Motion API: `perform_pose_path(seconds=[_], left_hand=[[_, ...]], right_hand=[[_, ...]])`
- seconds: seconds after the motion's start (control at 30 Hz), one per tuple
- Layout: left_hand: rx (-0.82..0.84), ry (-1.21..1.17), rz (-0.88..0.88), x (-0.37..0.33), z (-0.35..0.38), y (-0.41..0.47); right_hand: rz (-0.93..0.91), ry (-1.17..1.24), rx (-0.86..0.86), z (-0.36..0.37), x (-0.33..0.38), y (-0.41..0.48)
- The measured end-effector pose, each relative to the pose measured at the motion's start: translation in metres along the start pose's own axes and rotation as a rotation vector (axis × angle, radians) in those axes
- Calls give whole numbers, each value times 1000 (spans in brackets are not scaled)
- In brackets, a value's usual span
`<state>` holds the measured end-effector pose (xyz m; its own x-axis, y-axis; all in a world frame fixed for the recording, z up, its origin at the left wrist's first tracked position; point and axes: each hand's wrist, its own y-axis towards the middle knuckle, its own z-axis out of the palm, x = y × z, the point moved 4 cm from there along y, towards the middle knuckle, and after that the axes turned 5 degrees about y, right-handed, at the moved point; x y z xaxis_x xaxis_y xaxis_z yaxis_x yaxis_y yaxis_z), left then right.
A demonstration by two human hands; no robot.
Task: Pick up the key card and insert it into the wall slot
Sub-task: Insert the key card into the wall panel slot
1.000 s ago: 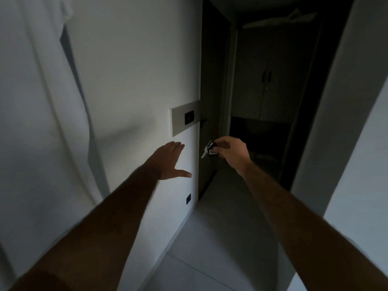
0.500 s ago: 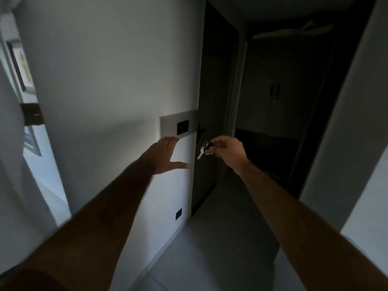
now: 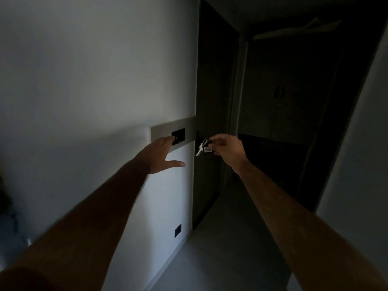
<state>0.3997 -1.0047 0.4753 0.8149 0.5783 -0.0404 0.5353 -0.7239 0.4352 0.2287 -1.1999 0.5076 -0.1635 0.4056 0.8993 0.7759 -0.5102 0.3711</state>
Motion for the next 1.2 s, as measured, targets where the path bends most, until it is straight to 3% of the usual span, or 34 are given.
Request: perform_pose_path(seconds=[0.33, 0.8, 1.2], left_hand=[[44, 33, -12, 28, 40, 84], [-87, -63, -138, 31, 70, 204], [-12, 50, -162, 79, 99, 298]], right_hand=[[8, 17, 9, 8, -44, 96], [-73, 109, 130, -16, -87, 243], [-62, 140, 191, 3, -139, 342]])
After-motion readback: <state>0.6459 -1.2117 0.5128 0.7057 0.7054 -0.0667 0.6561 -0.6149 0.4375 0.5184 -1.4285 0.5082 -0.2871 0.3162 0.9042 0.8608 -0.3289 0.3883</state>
